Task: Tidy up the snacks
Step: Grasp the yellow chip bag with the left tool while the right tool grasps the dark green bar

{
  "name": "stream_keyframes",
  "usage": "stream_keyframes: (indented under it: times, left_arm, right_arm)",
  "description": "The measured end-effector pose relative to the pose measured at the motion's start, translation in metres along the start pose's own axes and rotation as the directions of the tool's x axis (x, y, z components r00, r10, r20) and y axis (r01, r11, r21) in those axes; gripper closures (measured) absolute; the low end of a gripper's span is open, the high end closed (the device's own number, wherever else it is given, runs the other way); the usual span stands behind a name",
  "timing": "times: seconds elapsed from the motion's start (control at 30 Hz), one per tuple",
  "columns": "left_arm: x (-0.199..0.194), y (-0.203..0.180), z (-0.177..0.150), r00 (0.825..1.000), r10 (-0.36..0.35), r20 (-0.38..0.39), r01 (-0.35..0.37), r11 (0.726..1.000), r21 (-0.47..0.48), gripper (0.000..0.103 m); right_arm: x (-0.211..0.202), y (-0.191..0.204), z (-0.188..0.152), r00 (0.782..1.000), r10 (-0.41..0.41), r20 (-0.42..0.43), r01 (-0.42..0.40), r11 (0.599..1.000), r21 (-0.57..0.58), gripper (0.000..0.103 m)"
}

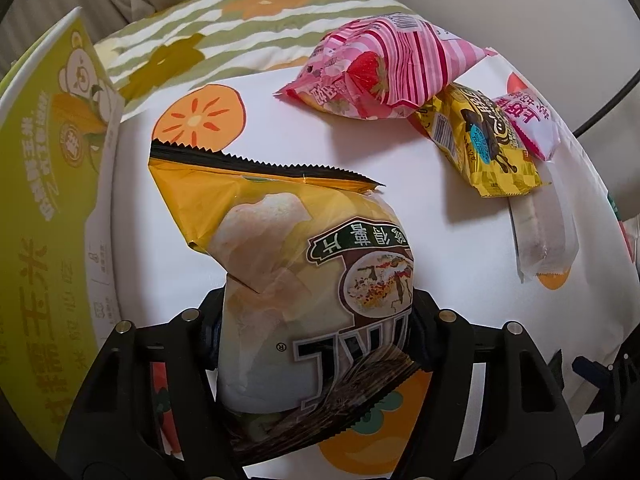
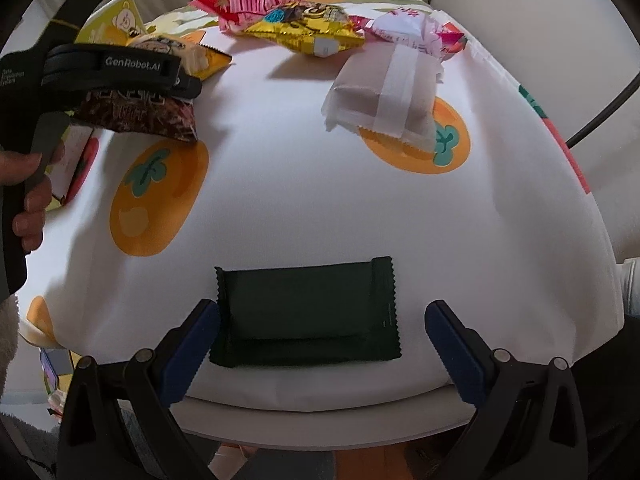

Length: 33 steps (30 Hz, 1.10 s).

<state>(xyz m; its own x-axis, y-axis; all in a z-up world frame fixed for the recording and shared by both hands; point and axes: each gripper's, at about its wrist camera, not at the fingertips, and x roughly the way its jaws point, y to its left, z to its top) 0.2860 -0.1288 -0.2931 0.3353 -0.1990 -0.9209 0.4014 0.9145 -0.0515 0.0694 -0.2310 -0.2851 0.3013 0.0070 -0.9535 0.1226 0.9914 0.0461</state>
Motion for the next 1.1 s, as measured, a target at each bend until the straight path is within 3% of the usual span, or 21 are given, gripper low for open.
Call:
stream_keyframes:
  times: [0.23,0.47,0.6,0.8,1.1]
  left_arm:
    - [0.0,-0.001,0.0,1.0,0.002,0.001,-0.002,1.0,0.004,0.039]
    - [0.0,0.0,-0.001,1.0,-0.003,0.002,0.003,1.0,0.001,0.042]
    - [-0.002,-0.001,-0.002,1.0,-0.012,0.001,0.012,1.0,0.002,0.045]
    - [-0.011,-0.001,-0.006,0.999,-0.038,-0.008,0.038,0.999,-0.03,0.046]
    - [-0.06,-0.007,0.0,0.997,-0.028,0.065,0.032,0.998,-0.052,0.046]
  right_arm:
    - [0.006,0.003,-0.001,1.0,-0.002,-0.016,0.001,1.0,-0.03,0.01]
    - [0.001,0.012,-0.004,1.0,0.002,0.024,-0.001,0.997,-0.075,0.032]
    - [-0.004,0.019,-0.006,0.999,0.013,0.04,-0.01,0.997,-0.076,0.039]
    - [-0.013,0.017,0.008,0.998,0.02,0.059,-0.016,0.998,-0.065,0.04]
    - [-0.034,-0.013,0.027,0.994,0.052,0.1,-0.051,0.999,-0.008,0.04]
